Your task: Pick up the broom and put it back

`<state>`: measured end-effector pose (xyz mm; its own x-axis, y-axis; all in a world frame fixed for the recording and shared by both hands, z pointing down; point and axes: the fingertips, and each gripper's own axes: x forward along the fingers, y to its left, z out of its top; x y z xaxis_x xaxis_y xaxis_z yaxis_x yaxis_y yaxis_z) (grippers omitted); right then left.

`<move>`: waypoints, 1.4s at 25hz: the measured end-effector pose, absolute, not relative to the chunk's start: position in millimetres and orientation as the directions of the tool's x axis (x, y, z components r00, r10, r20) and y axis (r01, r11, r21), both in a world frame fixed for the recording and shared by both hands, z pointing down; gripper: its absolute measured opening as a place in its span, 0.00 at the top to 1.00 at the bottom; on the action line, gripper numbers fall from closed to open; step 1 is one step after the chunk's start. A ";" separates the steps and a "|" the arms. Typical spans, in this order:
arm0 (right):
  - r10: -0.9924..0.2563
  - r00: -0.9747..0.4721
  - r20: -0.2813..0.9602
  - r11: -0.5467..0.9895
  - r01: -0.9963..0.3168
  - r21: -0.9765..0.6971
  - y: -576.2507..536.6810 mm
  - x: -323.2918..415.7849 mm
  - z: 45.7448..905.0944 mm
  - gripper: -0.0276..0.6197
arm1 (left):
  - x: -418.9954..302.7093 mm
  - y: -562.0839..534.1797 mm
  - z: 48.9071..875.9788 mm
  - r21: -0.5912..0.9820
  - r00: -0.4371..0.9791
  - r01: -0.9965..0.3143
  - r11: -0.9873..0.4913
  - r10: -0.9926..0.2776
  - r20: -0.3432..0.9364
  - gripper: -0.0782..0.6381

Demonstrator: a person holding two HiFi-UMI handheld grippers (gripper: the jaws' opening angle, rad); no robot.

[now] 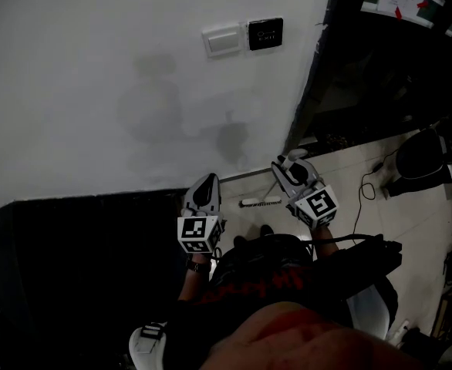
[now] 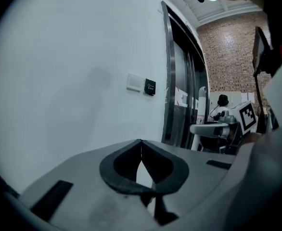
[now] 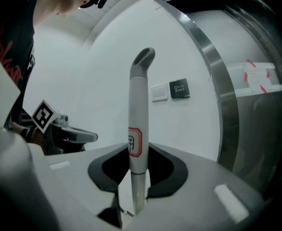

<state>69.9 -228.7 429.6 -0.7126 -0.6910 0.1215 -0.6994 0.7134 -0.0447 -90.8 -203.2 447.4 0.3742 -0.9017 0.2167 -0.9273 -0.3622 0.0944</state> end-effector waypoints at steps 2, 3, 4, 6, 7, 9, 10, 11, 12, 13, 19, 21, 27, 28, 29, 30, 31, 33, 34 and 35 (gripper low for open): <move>-0.666 -0.726 0.171 0.733 -0.680 -0.032 -229.1 62.9 476.1 0.83 | -90.5 -198.2 449.0 0.101 0.378 -0.926 -0.364 -0.896 0.234 0.89; -0.646 -0.734 0.208 0.746 -0.665 -0.029 -226.8 58.1 502.9 0.83 | -90.6 -195.1 448.9 0.111 0.380 -0.925 -0.364 -0.894 0.239 0.89; -0.622 -0.741 0.253 0.760 -0.649 -0.030 -223.4 53.4 531.4 0.83 | -91.4 -192.2 448.8 0.120 0.380 -0.925 -0.361 -0.893 0.242 0.89; -0.580 -0.735 0.351 0.775 -0.630 -0.040 -217.9 46.6 588.8 0.83 | -95.7 -187.9 448.8 0.133 0.369 -0.929 -0.346 -0.896 0.246 0.89; -0.564 -0.725 0.396 0.775 -0.630 -0.050 -216.3 44.8 615.3 0.83 | -99.1 -185.9 448.5 0.142 0.361 -0.931 -0.335 -0.900 0.245 0.89; -0.533 -0.699 0.478 0.768 -0.636 -0.073 -212.3 42.5 661.4 0.83 | -107.1 -179.6 448.9 0.161 0.342 -0.937 -0.310 -0.907 0.246 0.89; -0.513 -0.687 0.514 0.768 -0.635 -0.082 -211.0 40.9 682.0 0.83 | -111.3 -175.6 449.6 0.168 0.330 -0.941 -0.295 -0.911 0.249 0.89; -0.490 -0.679 0.547 0.771 -0.630 -0.090 -211.9 38.3 701.8 0.83 | -115.5 -171.8 450.0 0.172 0.316 -0.945 -0.279 -0.914 0.253 0.89; -0.463 -0.671 0.579 0.778 -0.621 -0.098 -215.1 34.8 720.8 0.83 | -119.6 -168.4 450.4 0.173 0.300 -0.950 -0.261 -0.918 0.258 0.89; -0.433 -0.662 0.612 0.785 -0.610 -0.104 -220.5 30.9 738.9 0.83 | -123.7 -165.2 450.8 0.171 0.280 -0.956 -0.240 -0.923 0.265 0.89; -0.331 -0.607 0.722 0.784 -0.603 -0.147 -258.3 -5.6 819.4 0.83 | -147.6 -135.7 452.2 0.157 0.123 -0.985 -0.075 -0.937 0.326 0.89; -0.337 -0.608 0.719 0.792 -0.596 -0.133 -271.8 -28.7 822.4 0.83 | -154.0 -120.5 448.1 0.159 0.077 -0.987 -0.025 -0.941 0.329 0.89; -0.370 -0.564 0.738 0.794 -0.605 -0.064 -340.6 -80.6 833.7 0.83 | -184.2 -83.8 468.2 0.132 -0.076 -0.981 0.140 -0.913 0.401 0.89; -0.385 -0.567 0.728 0.787 -0.613 -0.062 -350.0 -85.0 834.6 0.83 | -182.5 -76.0 471.9 0.135 -0.087 -0.978 0.156 -0.905 0.416 0.89; -0.406 -0.568 0.716 0.774 -0.630 -0.061 -364.1 -88.0 834.6 0.83 | -179.2 -71.4 475.9 0.135 -0.092 -0.977 0.165 -0.899 0.428 0.89; -0.429 -0.564 0.706 0.751 -0.657 -0.069 -378.3 -89.2 835.6 0.82 | -176.2 -67.5 480.2 0.130 -0.097 -0.977 0.170 -0.892 0.442 0.89; -0.450 -0.553 0.701 0.715 -0.694 -0.089 -389.2 -88.2 838.2 0.75 | -175.2 -62.2 484.7 0.120 -0.107 -0.976 0.181 -0.881 0.461 0.89; -0.480 -0.525 0.703 0.609 -0.776 -0.164 -397.4 -79.7 845.4 0.70 | -182.2 -45.8 494.2 0.090 -0.152 -0.970 0.226 -0.851 0.503 0.89; -0.486 -0.517 0.705 0.554 -0.806 -0.209 -395.8 -74.4 848.2 0.68 | -189.4 -36.3 499.1 0.079 -0.177 -0.964 0.253 -0.836 0.519 0.89; -0.493 -0.513 0.703 0.509 -0.825 -0.245 -392.6 -69.0 848.5 0.67 | -197.5 -27.3 503.6 0.072 -0.198 -0.958 0.276 -0.826 0.528 0.89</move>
<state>-69.0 -392.6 848.5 -0.5127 -0.4935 0.7026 -0.8253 0.5089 -0.2448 -197.5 -27.3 503.6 -0.1981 -0.8259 0.5279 -0.9585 0.2760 0.0720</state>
